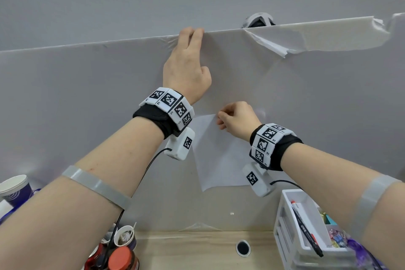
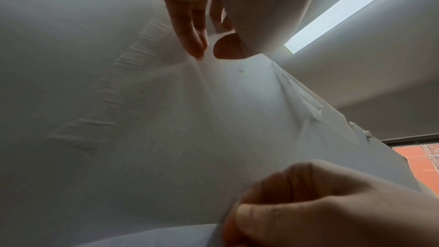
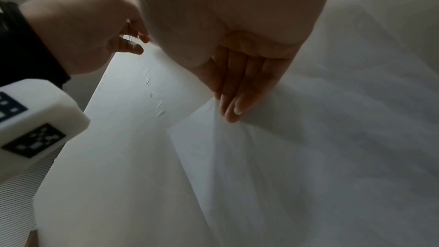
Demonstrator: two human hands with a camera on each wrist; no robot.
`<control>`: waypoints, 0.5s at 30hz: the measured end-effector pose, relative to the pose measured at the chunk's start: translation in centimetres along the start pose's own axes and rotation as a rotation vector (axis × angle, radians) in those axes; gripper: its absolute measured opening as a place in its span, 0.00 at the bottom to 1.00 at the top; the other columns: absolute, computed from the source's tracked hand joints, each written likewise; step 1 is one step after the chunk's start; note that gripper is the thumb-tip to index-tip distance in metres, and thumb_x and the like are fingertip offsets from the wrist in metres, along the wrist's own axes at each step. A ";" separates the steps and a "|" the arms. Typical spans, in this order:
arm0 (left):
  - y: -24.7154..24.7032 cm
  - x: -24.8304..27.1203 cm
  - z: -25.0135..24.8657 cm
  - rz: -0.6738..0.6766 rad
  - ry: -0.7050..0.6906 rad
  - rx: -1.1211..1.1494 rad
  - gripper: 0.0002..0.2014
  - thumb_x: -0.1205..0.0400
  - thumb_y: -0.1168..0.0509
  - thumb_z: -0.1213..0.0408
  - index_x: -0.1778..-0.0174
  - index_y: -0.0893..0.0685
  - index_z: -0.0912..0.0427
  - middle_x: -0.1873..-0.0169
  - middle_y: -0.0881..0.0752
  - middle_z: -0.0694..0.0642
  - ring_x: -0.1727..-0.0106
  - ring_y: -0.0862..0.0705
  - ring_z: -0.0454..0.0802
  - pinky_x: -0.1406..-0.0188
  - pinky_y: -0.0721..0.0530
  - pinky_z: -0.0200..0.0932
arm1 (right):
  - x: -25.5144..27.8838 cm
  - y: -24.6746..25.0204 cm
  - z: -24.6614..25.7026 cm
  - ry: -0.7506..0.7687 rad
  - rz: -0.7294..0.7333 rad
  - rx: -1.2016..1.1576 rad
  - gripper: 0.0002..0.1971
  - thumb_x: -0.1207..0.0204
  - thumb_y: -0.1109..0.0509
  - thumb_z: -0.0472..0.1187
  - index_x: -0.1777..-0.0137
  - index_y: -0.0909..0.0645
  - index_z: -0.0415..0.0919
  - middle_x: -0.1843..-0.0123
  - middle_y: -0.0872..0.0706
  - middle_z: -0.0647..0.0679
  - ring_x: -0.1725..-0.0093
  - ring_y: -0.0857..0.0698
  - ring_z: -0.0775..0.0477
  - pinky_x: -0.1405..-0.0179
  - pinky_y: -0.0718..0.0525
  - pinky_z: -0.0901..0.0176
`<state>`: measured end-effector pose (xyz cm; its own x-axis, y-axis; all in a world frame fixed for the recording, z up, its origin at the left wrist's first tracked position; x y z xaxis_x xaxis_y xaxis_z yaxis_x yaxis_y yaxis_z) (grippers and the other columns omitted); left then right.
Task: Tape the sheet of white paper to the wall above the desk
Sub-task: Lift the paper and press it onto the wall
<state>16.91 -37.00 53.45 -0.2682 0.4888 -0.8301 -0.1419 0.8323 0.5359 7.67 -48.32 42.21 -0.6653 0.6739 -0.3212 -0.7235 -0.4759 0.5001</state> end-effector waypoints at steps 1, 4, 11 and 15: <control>0.0 0.0 0.0 -0.001 -0.001 -0.001 0.36 0.31 0.36 0.74 0.22 0.27 0.61 0.25 0.25 0.58 0.42 0.16 0.60 0.60 0.22 0.45 | -0.1 0.2 0.1 -0.002 -0.011 -0.027 0.12 0.22 0.36 0.36 0.61 0.12 0.36 0.63 0.06 0.42 0.64 0.06 0.45 0.63 0.09 0.54; 0.0 -0.1 0.0 0.000 0.003 0.001 0.36 0.30 0.36 0.73 0.22 0.27 0.61 0.25 0.25 0.58 0.44 0.16 0.59 0.61 0.23 0.44 | -0.5 0.8 -0.1 -0.019 -0.087 -0.131 0.11 0.22 0.35 0.35 0.57 0.11 0.37 0.63 0.06 0.43 0.66 0.07 0.48 0.69 0.16 0.66; -0.1 0.1 0.1 -0.002 0.004 -0.006 0.36 0.30 0.36 0.73 0.21 0.27 0.61 0.24 0.26 0.59 0.42 0.16 0.60 0.58 0.23 0.43 | 0.3 0.9 -1.7 -0.033 -0.091 -0.105 0.11 0.24 0.35 0.36 0.63 0.12 0.40 0.64 0.05 0.45 0.67 0.06 0.48 0.64 0.10 0.54; 0.0 0.2 0.0 -0.004 0.003 -0.006 0.37 0.31 0.36 0.74 0.21 0.28 0.61 0.24 0.26 0.59 0.40 0.16 0.60 0.56 0.21 0.45 | 0.3 -0.2 -1.0 -0.018 0.020 -0.072 0.11 0.22 0.35 0.37 0.59 0.12 0.37 0.61 0.05 0.42 0.64 0.06 0.46 0.63 0.13 0.57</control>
<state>16.91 -36.94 53.30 -0.2704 0.4848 -0.8318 -0.1483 0.8327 0.5336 7.48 -48.59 41.26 -0.6766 0.6738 -0.2970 -0.7221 -0.5281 0.4468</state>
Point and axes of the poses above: each hand's wrist, its own x-axis away from the middle knuckle, its own y-axis out of the back of the hand, z = x × y, the point moved 1 cm from there along -x, towards the middle knuckle
